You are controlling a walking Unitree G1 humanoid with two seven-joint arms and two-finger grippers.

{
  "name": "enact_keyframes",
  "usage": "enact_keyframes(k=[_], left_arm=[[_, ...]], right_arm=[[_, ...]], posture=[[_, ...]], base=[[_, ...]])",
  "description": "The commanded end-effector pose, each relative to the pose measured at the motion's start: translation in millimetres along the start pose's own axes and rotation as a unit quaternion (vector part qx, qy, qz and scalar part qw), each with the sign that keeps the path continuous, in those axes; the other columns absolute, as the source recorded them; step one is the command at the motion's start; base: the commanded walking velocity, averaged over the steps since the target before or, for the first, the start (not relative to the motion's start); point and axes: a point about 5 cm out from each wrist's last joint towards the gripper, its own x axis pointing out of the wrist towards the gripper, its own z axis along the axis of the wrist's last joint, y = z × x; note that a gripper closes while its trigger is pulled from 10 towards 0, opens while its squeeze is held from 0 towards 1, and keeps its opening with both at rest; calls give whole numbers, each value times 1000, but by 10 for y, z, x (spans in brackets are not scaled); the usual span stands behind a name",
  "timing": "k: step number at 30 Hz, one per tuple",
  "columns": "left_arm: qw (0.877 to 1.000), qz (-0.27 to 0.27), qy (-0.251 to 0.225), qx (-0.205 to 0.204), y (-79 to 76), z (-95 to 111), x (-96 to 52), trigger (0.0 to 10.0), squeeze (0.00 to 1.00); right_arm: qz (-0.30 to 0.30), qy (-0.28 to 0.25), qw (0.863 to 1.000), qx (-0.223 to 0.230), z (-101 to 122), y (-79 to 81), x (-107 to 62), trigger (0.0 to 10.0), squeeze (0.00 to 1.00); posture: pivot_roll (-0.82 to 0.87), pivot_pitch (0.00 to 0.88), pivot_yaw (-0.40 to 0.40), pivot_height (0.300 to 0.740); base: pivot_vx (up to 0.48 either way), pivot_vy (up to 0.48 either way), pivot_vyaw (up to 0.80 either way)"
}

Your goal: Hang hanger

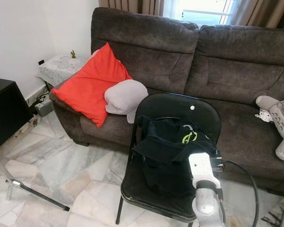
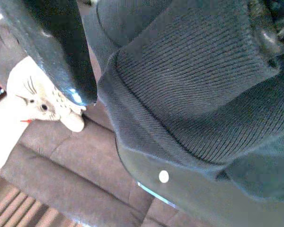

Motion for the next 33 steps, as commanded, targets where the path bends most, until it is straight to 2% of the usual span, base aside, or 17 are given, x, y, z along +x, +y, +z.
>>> enact_keyframes(k=[1, 6, 11, 12, 13, 14, 15, 16, 17, 18, 19, 20, 22, 25, 27, 32, 33], left_arm=[[1000, -6, 18, 5, -14, -70, -9, 10000, 0], [1000, -5, 18, 6, -9, -68, -9, 10000, 0], [1000, -6, 18, 8, -7, -68, -10, 10000, 0], [1000, -6, 18, 8, -6, -68, -10, 10000, 0], [1000, -6, 18, 8, -6, -68, -10, 10000, 0], [1000, -7, 18, 8, -6, -67, -10, 10000, 0], [1000, -7, 18, 9, -7, -66, -10, 10000, 0], [1000, -7, 18, 9, -7, -66, -10, 10000, 0], [1000, -7, 18, 9, -7, -66, -10, 10000, 0], [1000, -7, 18, 9, -7, -66, -10, 10000, 0], [1000, -7, 18, 9, -7, -66, -10, 10000, 0], [1000, -7, 18, 9, -8, -66, -9, 10000, 0], [1000, -8, 18, 9, -10, -66, -9, 10000, 0], [1000, -8, 18, 9, -11, -64, -8, 10000, 0], [1000, -8, 18, 9, -12, -63, -8, 10000, 0], [1000, -9, 17, 10, -14, -61, -8, 10000, 0], [1000, -9, 17, 10, -14, -61, -8, 10000, 0]], right_arm=[[-2, 13, 1000, 2, -33, 16, 2, 10000, 0], [16, -8, 1000, -12, 20, 72, 11, 10000, 0], [-15, 15, 1000, -8, -20, 3, 40, 10000, 0], [-21, 19, 1000, 1, -21, -14, 45, 4275, 0], [-21, 19, 1000, 1, -21, -14, 45, 4275, 0], [-30, 20, 999, 24, -10, -49, 59, 1765, 0], [-32, 18, 999, 29, -2, -58, 64, 1843, 0], [-32, 12, 999, 35, 20, -64, 70, 3922, 0], [-32, 12, 999, 35, 20, -64, 70, 3922, 0], [-31, 8, 999, 37, 36, -66, 74, 6745, 0], [-31, 8, 999, 37, 36, -66, 74, 6745, 0], [-34, -1, 999, 41, 65, -73, 76, 10000, 0], [-44, -6, 998, 51, 79, -86, 60, 10000, 0], [-67, 64, 987, 130, -118, -60, -55, 10000, 0], [-67, 72, 985, 140, -143, -52, -66, 10000, 0], [-71, 118, 967, 214, -266, -25, -92, 10000, 0], [-71, 118, 967, 214, -266, -25, -92, 10000, 0]], posture=[[36, 6, -4, 740], [39, 6, 0, 740], [40, 6, 2, 740], [40, 6, 2, 740], [40, 6, 2, 740], [40, 6, 2, 740], [40, 6, 2, 740], [40, 6, 2, 740], [40, 6, 2, 740], [40, 6, 2, 740], [40, 6, 2, 740], [37, 5, 3, 740], [39, 5, 0, 740], [35, 6, 1, 740], [35, 6, 1, 740], [36, 6, 2, 740], [36, 6, 2, 740]], base=[[0, 0, 0], [0, 0, 0], [0, 0, 0], [0, 0, 0], [0, 0, 0], [0, 0, 0], [0, 0, 0], [0, 0, 0], [0, 0, 0], [0, 0, 0], [0, 0, 0], [0, 0, 0], [0, 0, 0], [0, 0, 0], [0, 0, 0], [0, 0, 0], [0, 0, 0]])
